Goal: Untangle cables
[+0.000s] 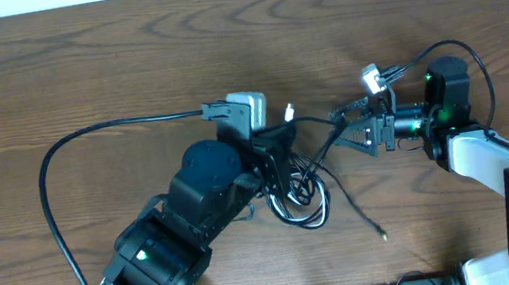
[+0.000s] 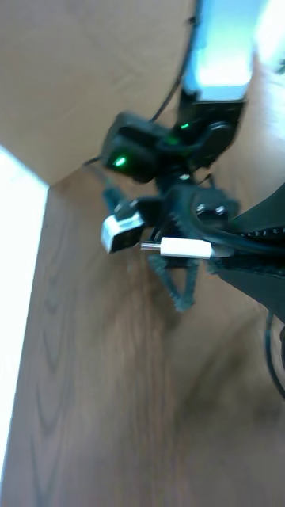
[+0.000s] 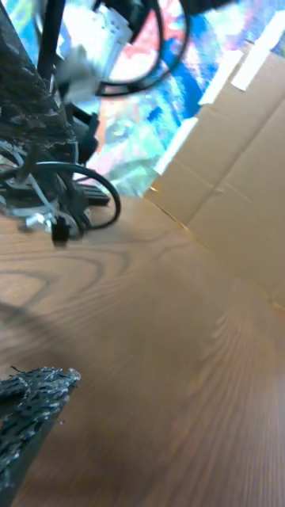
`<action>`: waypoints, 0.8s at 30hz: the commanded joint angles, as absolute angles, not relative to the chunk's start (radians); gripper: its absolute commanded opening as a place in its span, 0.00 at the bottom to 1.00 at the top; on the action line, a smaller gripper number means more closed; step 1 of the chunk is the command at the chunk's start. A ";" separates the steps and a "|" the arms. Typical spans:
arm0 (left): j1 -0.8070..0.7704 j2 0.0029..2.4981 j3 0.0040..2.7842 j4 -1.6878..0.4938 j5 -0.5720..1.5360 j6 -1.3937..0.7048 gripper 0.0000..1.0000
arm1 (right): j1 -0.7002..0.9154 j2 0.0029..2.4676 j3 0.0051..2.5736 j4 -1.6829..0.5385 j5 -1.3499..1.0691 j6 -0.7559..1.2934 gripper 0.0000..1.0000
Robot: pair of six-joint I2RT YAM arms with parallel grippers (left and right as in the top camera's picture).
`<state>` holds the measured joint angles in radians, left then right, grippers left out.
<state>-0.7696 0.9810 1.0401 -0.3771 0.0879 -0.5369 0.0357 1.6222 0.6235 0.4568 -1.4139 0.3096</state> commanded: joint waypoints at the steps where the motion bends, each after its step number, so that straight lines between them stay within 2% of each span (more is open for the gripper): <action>1: -0.769 0.976 1.038 -0.363 -0.012 -0.717 0.07 | 0.055 1.621 0.626 0.469 -1.469 0.271 0.87; 16: -0.769 0.962 1.038 -0.350 -0.007 -0.854 0.08 | 0.055 1.621 0.626 0.476 -1.470 0.272 0.87; 24: -0.769 0.976 1.038 -0.349 0.141 -0.923 0.08 | 0.055 1.621 0.626 0.476 -1.469 0.271 0.87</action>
